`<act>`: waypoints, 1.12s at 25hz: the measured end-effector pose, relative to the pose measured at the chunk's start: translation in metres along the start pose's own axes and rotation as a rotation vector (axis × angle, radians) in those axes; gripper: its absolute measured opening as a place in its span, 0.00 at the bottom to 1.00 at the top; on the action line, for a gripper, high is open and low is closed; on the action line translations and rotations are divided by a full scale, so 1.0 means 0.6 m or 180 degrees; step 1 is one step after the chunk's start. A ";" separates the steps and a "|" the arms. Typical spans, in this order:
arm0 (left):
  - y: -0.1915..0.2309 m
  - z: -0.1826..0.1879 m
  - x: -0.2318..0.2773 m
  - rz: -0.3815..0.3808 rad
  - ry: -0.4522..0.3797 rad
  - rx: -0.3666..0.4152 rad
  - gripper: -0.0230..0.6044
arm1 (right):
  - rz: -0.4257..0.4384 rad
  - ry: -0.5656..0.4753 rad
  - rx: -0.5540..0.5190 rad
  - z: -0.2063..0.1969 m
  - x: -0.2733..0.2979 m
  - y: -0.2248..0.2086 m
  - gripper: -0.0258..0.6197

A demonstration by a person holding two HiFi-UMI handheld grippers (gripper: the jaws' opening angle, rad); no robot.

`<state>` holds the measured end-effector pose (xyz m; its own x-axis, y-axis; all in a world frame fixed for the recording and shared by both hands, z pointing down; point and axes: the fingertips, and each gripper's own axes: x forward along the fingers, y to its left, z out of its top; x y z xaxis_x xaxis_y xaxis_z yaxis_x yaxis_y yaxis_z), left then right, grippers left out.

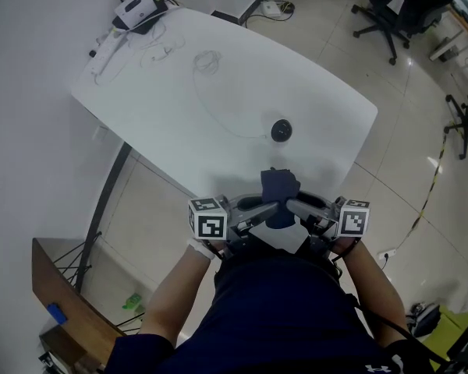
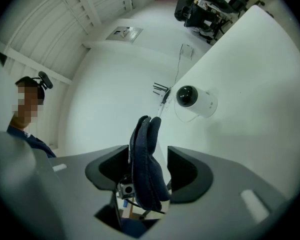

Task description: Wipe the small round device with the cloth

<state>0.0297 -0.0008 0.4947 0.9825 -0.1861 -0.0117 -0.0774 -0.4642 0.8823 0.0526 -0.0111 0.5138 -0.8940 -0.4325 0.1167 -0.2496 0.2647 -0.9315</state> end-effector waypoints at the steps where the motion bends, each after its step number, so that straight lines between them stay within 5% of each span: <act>1: -0.009 0.003 0.000 -0.0079 0.0020 0.0008 0.15 | 0.0116 0.0019 0.0044 -0.002 0.002 0.009 0.45; 6: -0.050 0.005 0.006 -0.0379 0.0247 0.0005 0.15 | 0.0613 0.0163 0.0072 -0.018 0.012 0.057 0.49; 8: -0.057 0.004 0.005 -0.0490 0.0246 -0.0050 0.15 | 0.0718 0.0165 0.0059 -0.020 0.011 0.066 0.31; 12: -0.052 0.007 0.004 -0.0531 0.0126 -0.0215 0.15 | 0.0730 0.0109 0.0146 -0.017 0.008 0.060 0.22; 16: -0.004 0.011 -0.001 -0.0180 -0.0089 -0.0212 0.24 | 0.0505 -0.0119 0.0173 0.005 0.006 0.034 0.16; 19: 0.030 0.031 -0.011 0.0261 -0.0251 0.0024 0.25 | 0.0111 -0.0392 -0.0009 0.047 -0.007 0.007 0.16; 23: 0.061 0.090 -0.025 0.0876 -0.0422 0.0469 0.24 | -0.0704 -0.0538 -0.0834 0.129 -0.026 -0.026 0.16; 28: 0.082 0.148 -0.007 0.1515 -0.0296 0.1154 0.20 | -0.1280 -0.0558 -0.1980 0.233 -0.026 -0.020 0.16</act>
<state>0.0067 -0.0997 0.4962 0.8080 -0.5131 0.2894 -0.5737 -0.5739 0.5843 0.1216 -0.1282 0.4749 -0.6307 -0.7152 0.3013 -0.7538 0.4724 -0.4568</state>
